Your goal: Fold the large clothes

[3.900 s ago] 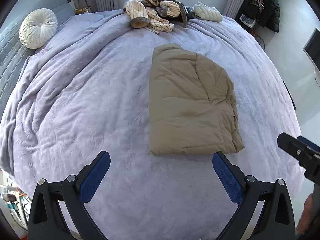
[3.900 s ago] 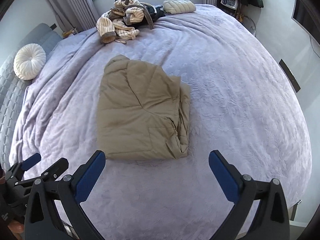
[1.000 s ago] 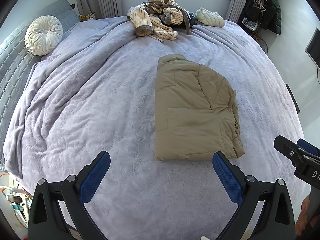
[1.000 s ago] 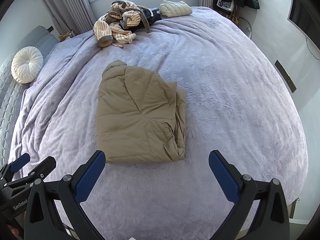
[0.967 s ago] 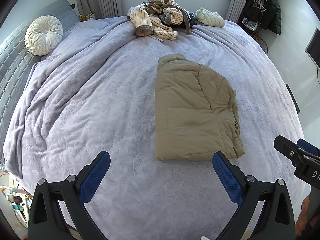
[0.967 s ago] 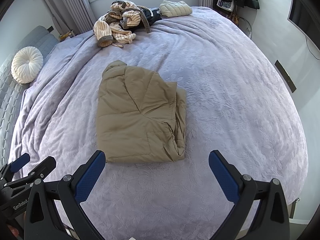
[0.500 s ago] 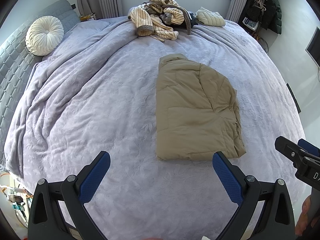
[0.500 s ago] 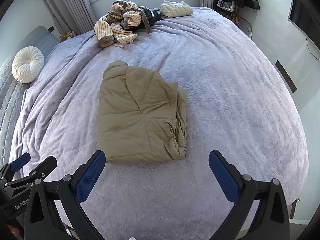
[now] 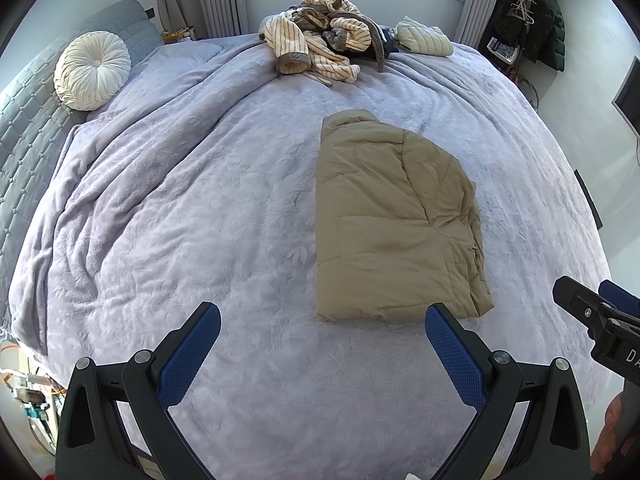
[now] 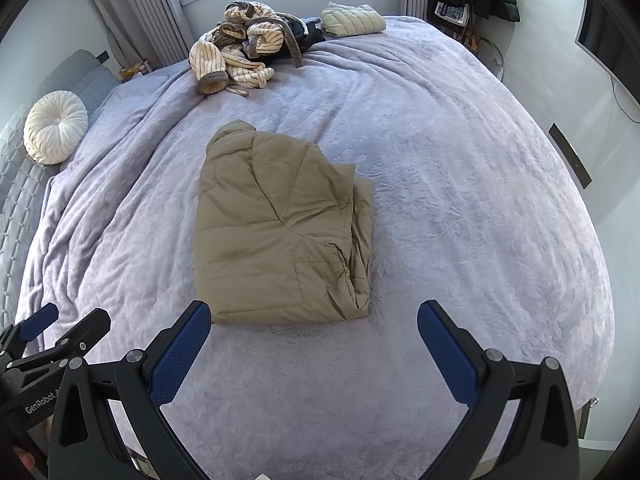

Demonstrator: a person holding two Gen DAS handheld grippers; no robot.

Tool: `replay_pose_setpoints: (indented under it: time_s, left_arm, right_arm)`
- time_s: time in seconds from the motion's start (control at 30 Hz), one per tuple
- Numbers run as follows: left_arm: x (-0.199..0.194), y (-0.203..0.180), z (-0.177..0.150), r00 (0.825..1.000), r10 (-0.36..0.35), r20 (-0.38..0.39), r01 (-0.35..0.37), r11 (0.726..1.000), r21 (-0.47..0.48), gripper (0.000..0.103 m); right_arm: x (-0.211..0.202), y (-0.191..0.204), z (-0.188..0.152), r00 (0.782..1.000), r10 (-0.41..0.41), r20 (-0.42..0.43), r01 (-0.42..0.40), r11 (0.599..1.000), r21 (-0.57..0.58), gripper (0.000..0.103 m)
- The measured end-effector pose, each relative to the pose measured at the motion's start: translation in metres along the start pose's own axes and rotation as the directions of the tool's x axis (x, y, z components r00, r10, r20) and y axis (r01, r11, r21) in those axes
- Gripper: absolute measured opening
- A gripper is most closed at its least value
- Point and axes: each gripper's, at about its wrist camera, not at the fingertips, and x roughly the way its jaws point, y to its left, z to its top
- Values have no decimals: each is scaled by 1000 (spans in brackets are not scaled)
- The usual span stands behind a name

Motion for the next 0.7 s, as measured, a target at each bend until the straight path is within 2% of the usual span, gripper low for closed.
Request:
replay_pose_setpoints:
  time_s: [0.27, 0.7]
  left_arm:
    - [-1, 1, -2, 1000, 2, 0, -2, 1000, -1, 102]
    - [-4, -1, 2, 1000, -12, 20, 11, 1000, 14, 102]
  right_arm:
    - [-6, 5, -3, 999, -35, 23, 35, 999, -29, 103]
    - [-6, 6, -4, 999, -35, 23, 36, 999, -29, 103]
